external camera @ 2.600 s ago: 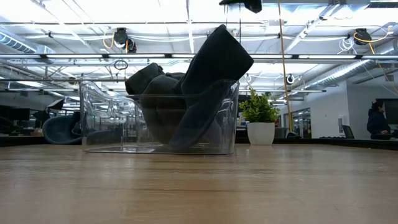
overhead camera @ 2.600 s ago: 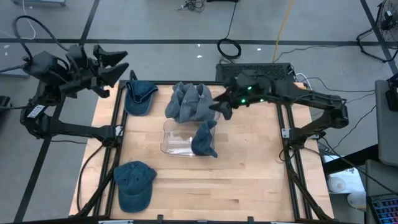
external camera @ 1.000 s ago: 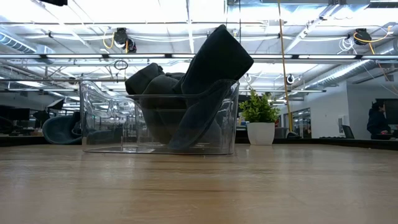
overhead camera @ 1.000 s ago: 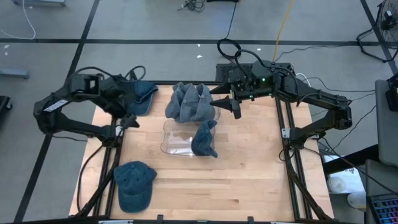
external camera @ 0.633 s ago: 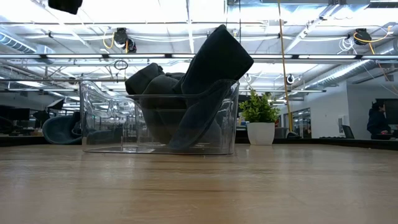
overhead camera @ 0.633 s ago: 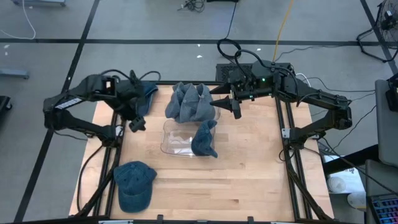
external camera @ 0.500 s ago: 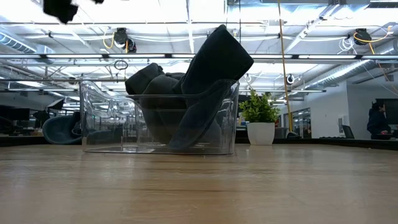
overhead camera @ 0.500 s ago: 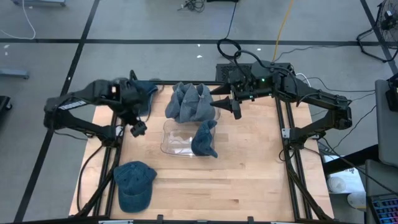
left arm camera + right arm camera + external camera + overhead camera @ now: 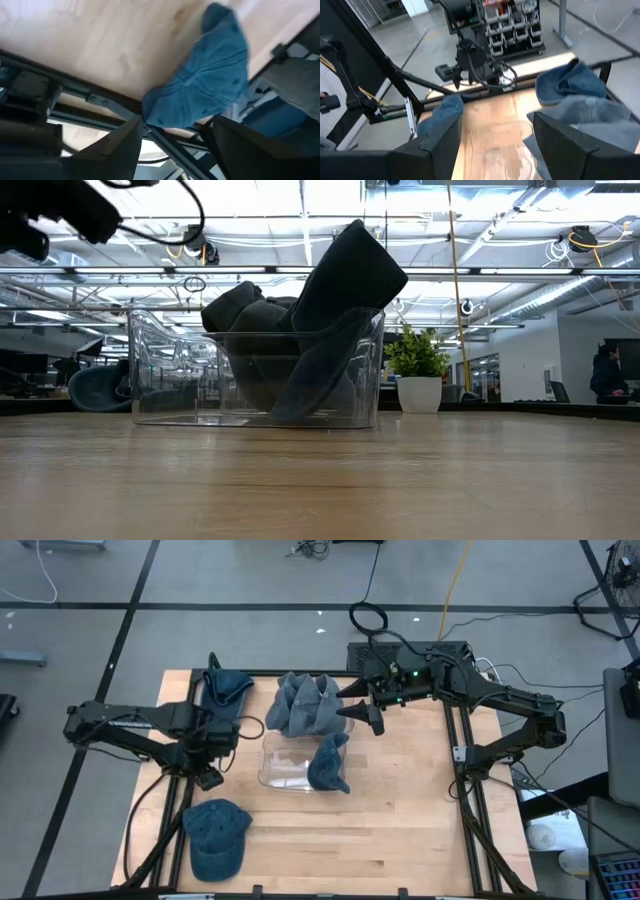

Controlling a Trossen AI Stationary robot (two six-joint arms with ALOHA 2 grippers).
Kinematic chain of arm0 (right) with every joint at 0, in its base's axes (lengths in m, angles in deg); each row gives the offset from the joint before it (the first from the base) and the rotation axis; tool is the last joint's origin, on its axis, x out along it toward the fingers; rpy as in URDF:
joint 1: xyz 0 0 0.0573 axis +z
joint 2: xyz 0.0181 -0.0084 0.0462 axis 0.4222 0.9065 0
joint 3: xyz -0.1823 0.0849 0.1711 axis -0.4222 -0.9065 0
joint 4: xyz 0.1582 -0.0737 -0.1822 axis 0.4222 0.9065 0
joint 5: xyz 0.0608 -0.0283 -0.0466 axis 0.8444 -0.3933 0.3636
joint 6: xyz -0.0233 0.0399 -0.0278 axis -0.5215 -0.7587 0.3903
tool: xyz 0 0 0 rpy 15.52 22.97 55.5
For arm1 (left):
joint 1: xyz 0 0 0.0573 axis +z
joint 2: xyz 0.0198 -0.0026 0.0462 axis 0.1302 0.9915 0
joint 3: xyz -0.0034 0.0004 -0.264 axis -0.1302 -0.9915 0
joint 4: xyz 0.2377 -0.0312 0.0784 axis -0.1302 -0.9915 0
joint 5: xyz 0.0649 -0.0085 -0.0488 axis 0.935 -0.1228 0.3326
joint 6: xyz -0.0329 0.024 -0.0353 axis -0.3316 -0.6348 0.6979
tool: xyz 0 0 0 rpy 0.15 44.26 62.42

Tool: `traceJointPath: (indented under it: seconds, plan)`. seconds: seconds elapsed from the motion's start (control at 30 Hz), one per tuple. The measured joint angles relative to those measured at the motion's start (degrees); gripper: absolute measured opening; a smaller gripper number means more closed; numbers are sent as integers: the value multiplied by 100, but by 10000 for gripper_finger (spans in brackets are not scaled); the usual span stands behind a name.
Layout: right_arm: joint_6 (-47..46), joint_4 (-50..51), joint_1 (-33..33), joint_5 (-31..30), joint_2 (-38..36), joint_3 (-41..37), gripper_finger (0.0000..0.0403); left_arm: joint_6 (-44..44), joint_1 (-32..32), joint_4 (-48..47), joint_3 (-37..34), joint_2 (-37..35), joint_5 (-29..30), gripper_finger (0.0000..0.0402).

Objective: Pick & Place hat
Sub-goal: Put the bottom blue cap into the bottom transparent bin

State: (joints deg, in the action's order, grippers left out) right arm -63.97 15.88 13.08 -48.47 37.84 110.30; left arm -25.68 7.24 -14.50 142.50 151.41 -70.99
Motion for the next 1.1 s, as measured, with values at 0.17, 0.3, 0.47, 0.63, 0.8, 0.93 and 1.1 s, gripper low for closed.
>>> traceJointPath:
  seconds: [0.17,0.3,0.47,0.63,0.8,0.93,1.1]
  plan:
    - [-2,-14,0,4,9,-180,233,283,-165,165,-356,3,1,251]
    - [-1,-42,0,4,7,-217,233,282,-266,518,-640,9,-3,252]
    - [-2,-251,0,9,7,-217,233,225,-358,846,-939,7,-265,272]
    - [-2,-445,0,11,5,-217,233,217,-579,1510,-1170,7,-563,305]
    - [-3,-437,0,12,7,-217,233,3,-965,1954,-1464,7,-405,316]
    - [-3,-436,0,13,7,-217,233,-17,-1194,2247,-1699,7,-441,309]
    - [-3,-508,0,12,7,-217,233,-118,-1419,2712,-2086,7,-1021,297]
